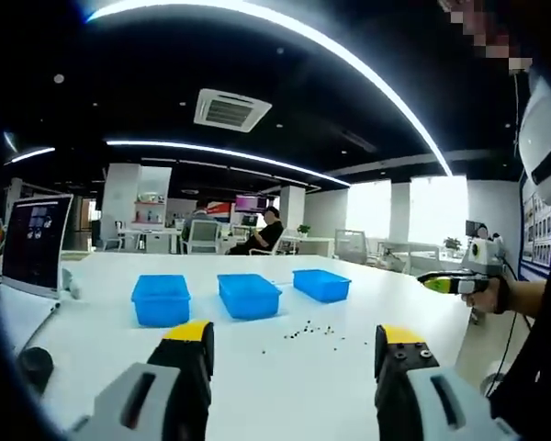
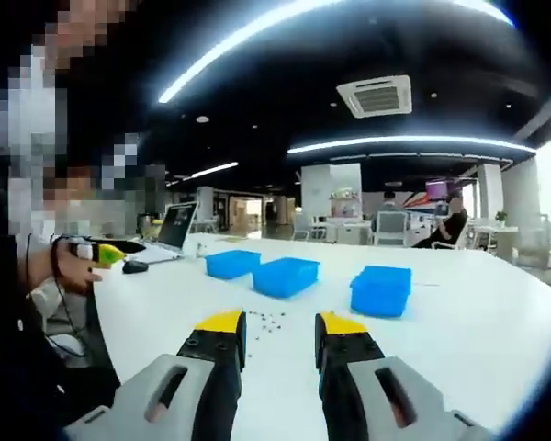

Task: Pick up the resistors one by one and place each resistor into its matching bin, sorting the parts by color and model until every resistor is separated into the correct bin for its type

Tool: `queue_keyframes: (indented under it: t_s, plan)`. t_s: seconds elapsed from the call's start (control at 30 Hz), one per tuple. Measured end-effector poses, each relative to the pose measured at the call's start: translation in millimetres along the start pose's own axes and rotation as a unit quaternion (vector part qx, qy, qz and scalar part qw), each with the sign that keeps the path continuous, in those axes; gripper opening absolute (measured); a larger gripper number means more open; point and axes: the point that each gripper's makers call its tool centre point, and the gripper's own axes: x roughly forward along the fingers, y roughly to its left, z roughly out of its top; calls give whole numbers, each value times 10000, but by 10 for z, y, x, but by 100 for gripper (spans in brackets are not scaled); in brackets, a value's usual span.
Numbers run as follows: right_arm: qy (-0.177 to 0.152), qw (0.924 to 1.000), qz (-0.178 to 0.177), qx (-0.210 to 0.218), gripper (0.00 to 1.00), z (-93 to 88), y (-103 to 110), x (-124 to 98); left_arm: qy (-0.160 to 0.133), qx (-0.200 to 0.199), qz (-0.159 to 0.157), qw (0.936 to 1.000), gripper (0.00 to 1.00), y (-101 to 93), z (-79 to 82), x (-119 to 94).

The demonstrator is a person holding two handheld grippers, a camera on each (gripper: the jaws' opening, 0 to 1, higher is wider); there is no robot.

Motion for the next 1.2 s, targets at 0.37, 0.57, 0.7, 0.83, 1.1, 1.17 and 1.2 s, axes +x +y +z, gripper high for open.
queue_keyframes:
  t_s: [0.37, 0.57, 0.7, 0.83, 1.1, 1.17, 1.2]
  plan:
    - [1006, 9844, 1322, -580, 29, -9, 11, 401, 210, 102, -170, 9996, 72, -65, -78, -104]
    - [1862, 9500, 2114, -1346, 28, -54, -37, 652, 415, 95, -215, 9989, 73, -92, -191, -153]
    - [2342, 9100, 2724, -2069, 27, -114, -12, 865, 457, 81, -195, 9987, 73, -86, -219, -207]
    - [2748, 8651, 3197, -2718, 27, -249, 33, 1045, 466, 56, -136, 9988, 73, -54, -232, -260]
    - [3356, 7876, 3847, -3450, 24, -566, 162, 1375, 457, 4, -62, 9989, 73, -42, -237, -326]
    - [3498, 7679, 3964, -3618, 23, -639, 160, 1451, 479, 10, -65, 9988, 73, -44, -244, -346]
    - [3540, 7578, 4002, -3745, 23, -673, 153, 1484, 490, 14, -73, 9988, 73, -47, -248, -352]
